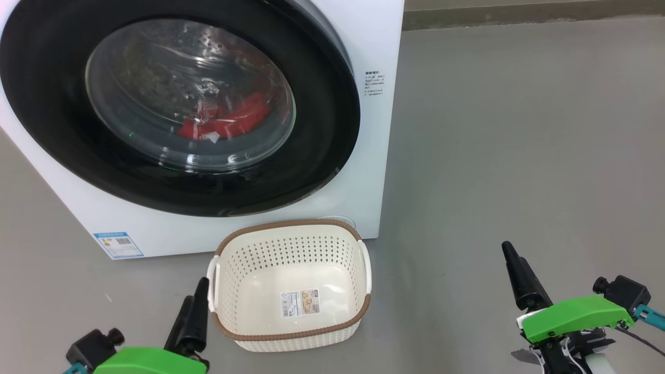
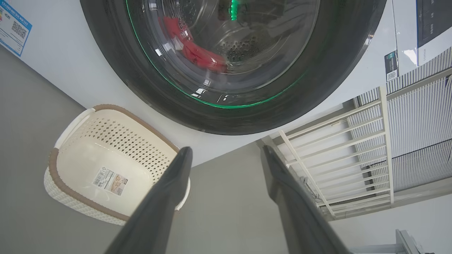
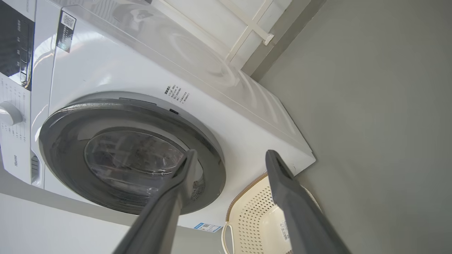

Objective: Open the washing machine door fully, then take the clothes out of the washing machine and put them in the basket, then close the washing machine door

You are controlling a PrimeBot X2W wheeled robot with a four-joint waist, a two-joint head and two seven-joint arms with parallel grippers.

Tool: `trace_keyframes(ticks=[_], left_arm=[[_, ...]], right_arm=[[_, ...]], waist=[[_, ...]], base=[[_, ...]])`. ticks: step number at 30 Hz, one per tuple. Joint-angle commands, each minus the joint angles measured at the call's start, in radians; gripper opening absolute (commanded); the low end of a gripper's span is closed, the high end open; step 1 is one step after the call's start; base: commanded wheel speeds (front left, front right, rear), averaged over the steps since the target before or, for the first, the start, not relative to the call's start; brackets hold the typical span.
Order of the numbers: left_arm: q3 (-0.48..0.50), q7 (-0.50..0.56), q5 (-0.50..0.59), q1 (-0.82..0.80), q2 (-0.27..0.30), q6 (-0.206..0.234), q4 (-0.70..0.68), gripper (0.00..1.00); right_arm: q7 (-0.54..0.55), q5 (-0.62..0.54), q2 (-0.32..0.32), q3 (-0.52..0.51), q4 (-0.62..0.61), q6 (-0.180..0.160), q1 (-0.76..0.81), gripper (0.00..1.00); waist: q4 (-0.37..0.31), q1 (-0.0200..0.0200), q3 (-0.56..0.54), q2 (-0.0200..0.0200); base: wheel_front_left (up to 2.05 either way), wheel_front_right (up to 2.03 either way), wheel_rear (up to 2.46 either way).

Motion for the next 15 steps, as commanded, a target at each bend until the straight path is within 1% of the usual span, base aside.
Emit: trace_keyframes(ticks=[1, 4, 5, 11, 15], left_arm=[[0.006, -0.013, 0.044, -0.049, 0.015, 0.005, -0.028, 1.00], [0.001, -0.022, 0.093, -0.055, 0.016, 0.011, -0.030, 1.00], [0.001, -0.022, 0.093, -0.055, 0.016, 0.011, -0.030, 1.00], [-0.003, -0.039, 0.179, -0.066, 0.017, 0.021, -0.034, 1.00], [-0.007, -0.051, 0.217, -0.072, 0.018, 0.022, -0.036, 1.00]], right_arm=[[-0.015, -0.038, -0.012, 0.016, -0.017, 0.000, -0.055, 1.00], [-0.024, -0.082, -0.013, 0.022, -0.013, 0.000, -0.062, 1.00], [-0.024, -0.082, -0.013, 0.022, -0.013, 0.000, -0.062, 1.00], [-0.041, -0.160, -0.014, 0.044, -0.001, 0.000, -0.079, 1.00], [-0.053, -0.206, -0.015, 0.064, 0.012, 0.000, -0.095, 1.00]], waist=[[0.000, -0.0001, 0.000, 0.0000], [0.000, -0.0001, 0.000, 0.0000], [0.000, -0.0001, 0.000, 0.0000], [-0.002, -0.0001, 0.001, 0.0000], [-0.007, -0.0001, 0.004, 0.0000]], base=[[0.00, 0.00, 0.00], [0.00, 0.00, 0.00], [0.00, 0.00, 0.00], [0.00, 0.00, 0.00], [0.00, 0.00, 0.00]])
